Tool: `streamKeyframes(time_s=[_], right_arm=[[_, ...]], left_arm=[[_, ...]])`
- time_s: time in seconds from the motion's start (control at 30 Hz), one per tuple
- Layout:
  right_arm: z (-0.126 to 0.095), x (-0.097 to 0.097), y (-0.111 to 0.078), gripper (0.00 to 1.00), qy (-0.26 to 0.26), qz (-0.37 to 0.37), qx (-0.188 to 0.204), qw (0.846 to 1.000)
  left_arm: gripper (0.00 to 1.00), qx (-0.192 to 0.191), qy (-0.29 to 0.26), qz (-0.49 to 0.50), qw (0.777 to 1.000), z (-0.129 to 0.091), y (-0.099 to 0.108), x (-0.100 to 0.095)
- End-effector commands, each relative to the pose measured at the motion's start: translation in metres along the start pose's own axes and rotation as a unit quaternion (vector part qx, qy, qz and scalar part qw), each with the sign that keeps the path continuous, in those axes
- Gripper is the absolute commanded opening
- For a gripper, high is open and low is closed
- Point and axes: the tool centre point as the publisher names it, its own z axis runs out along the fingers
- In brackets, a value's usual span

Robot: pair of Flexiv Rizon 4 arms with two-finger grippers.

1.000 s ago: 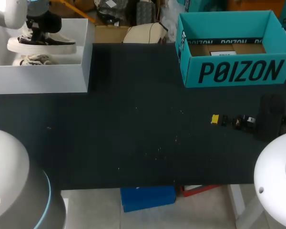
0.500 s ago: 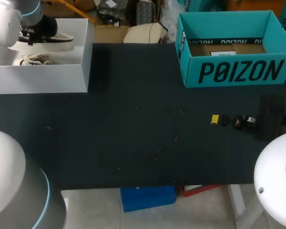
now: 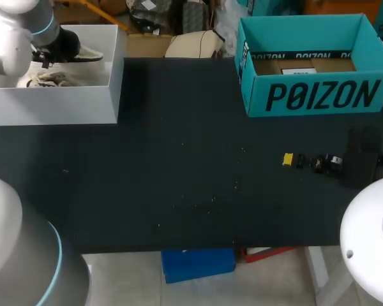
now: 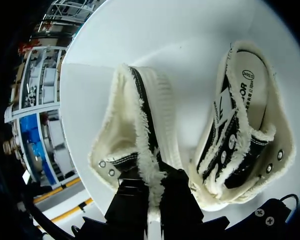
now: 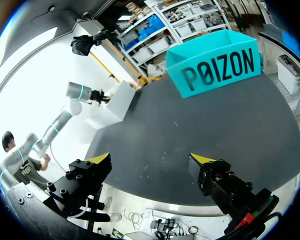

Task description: Take the shoe out of the shoebox, open the shoe tongue, remove and reinsert the insole, then place the shoe into the shoebox

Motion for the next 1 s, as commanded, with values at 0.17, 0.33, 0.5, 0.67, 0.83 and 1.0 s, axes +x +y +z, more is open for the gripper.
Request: streamKeyframes(time_s=[0.17,0.33,0.5,0.67,0.83,1.0], right_arm=[[-0.001,-0.001,0.002,1.0,0.002,0.002,0.006,1.0],[-0.001,-0.001,0.002,1.0,0.002,0.002,0.006,1.0],[-0.001,-0.001,0.002,1.0,0.002,0.002,0.006,1.0],[-0.001,-0.001,0.002,1.0,0.002,0.002,0.006,1.0],[-0.001,-0.001,0.002,1.0,0.002,0.002,0.006,1.0],[-0.001,-0.001,0.002,1.0,0.002,0.002,0.006,1.0]], left_arm=[[0.0,0.03,0.023,0.009,0.999,0.021,-0.008,-0.001],[1.0,0.023,0.064,0.017,0.998,0.018,-0.005,-0.002],[1.0,0.036,0.074,0.04,0.996,-0.008,-0.001,-0.008],[0.29,0.047,0.067,0.065,0.995,-0.023,-0.001,-0.012],[0.1,0.036,0.078,0.074,0.994,-0.034,0.0,-0.014],[0.61,0.023,0.089,0.075,0.993,-0.036,-0.001,-0.014]])
